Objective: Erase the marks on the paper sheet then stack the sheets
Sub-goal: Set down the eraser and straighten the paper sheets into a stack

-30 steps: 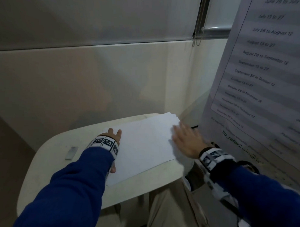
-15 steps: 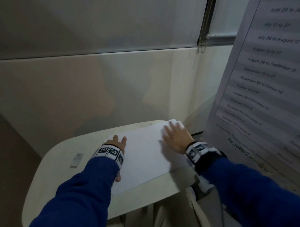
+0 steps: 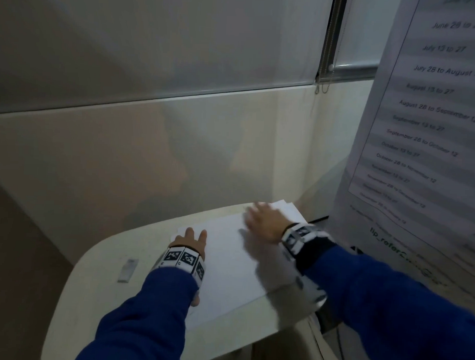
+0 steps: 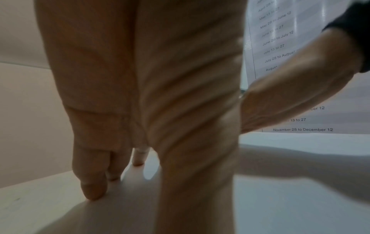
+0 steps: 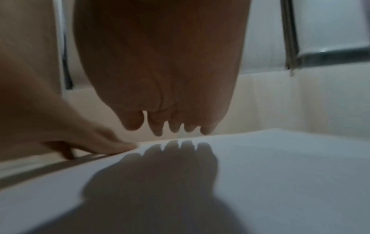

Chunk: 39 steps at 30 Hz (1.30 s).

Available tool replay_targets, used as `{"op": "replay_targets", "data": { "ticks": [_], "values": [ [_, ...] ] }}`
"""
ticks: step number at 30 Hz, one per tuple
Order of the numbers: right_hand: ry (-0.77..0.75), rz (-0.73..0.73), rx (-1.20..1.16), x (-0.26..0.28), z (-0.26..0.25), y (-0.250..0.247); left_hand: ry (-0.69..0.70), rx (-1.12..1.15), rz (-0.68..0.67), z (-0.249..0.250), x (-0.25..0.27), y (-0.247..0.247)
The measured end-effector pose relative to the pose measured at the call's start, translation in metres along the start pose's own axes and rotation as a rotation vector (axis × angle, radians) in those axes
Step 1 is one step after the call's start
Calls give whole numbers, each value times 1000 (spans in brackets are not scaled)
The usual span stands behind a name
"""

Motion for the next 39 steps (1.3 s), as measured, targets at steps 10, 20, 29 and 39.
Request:
{"op": "replay_targets", "data": {
  "ticks": [10, 20, 29, 39],
  "values": [
    [395, 105, 81, 19, 62, 9, 24, 46, 1, -2, 2, -2],
    [-251, -110, -91, -1, -80, 16, -9, 131, 47, -13, -8, 4],
    [266, 125, -69, -3, 6, 4, -8, 157, 70, -14, -14, 9],
    [260, 26, -15, 5, 27, 6, -12, 121, 56, -13, -14, 10]
  ]
}}
Point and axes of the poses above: each hand's wrist, its own x-axis away from the middle knuckle, its own y-axis out of the palm, z = x × y, the point moved 3 cm from there along -x, towards the middle knuckle, and after that the axes turned 14 degrees about z, right-handed, at the moved point
